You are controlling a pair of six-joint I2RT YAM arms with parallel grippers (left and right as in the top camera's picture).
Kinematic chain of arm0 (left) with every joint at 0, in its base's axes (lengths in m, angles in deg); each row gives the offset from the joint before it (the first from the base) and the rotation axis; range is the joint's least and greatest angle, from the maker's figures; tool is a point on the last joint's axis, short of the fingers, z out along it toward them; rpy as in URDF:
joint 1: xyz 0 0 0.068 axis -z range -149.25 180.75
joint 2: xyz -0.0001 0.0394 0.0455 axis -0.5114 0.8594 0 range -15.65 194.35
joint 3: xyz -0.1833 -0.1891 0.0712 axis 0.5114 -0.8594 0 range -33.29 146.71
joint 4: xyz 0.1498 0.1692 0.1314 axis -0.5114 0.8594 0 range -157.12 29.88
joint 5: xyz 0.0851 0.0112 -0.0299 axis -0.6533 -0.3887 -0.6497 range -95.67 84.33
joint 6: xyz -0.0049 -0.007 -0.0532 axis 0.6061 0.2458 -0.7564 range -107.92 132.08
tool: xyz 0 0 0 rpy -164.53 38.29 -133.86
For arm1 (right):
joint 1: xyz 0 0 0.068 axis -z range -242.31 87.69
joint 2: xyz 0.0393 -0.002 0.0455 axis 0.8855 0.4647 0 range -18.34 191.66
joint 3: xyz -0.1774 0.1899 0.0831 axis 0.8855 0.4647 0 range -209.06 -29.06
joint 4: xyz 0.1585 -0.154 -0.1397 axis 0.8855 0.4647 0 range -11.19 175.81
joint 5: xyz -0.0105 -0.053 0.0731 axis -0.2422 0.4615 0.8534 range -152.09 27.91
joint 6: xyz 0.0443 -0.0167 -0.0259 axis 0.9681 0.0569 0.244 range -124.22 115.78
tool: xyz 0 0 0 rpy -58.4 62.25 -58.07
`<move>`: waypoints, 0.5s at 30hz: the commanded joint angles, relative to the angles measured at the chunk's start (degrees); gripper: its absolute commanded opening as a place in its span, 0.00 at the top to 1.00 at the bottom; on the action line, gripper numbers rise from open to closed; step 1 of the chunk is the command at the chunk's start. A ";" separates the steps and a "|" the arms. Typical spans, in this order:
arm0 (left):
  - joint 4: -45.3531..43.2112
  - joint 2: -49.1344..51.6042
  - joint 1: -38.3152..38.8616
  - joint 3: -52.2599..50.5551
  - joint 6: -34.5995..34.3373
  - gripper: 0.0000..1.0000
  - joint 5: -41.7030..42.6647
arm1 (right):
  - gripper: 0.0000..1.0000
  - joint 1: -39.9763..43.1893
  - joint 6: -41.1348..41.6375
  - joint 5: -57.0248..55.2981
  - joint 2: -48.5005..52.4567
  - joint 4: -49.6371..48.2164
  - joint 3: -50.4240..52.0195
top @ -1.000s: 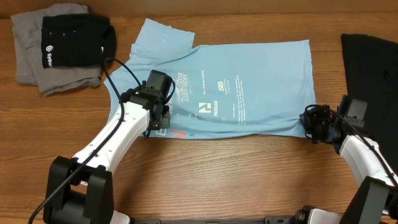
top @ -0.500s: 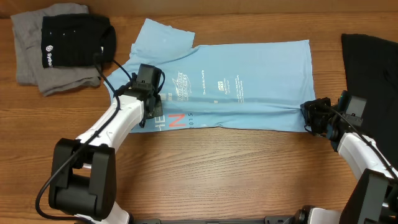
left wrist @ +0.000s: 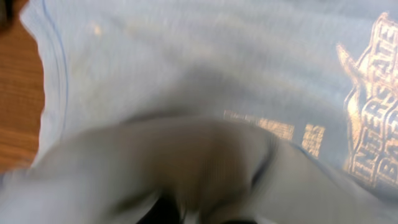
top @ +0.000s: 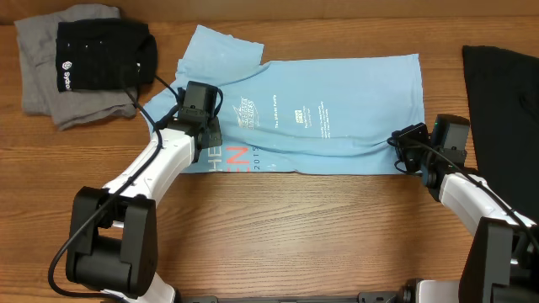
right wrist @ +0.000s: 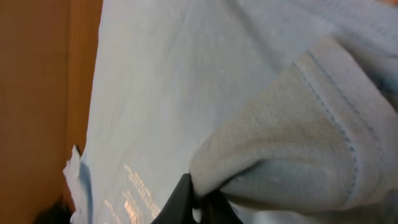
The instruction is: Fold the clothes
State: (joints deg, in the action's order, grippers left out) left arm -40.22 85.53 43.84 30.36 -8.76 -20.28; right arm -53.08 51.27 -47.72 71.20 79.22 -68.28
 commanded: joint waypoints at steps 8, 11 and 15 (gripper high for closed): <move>-0.96 0.63 -0.44 1.11 4.17 0.00 -1.44 | 0.00 1.38 -4.76 -1.68 0.26 0.59 -3.45; 2.29 0.02 -0.42 1.95 4.13 0.00 -0.76 | 0.00 2.19 -6.71 0.26 0.22 5.90 -7.54; 7.30 -0.15 -0.42 4.50 4.13 0.00 4.24 | 0.00 2.36 -10.99 0.28 0.22 15.10 -14.58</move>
State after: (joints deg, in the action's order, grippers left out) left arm -34.26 85.53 43.81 31.79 -5.83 -19.89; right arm -50.96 45.15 -48.46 71.31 91.54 -77.11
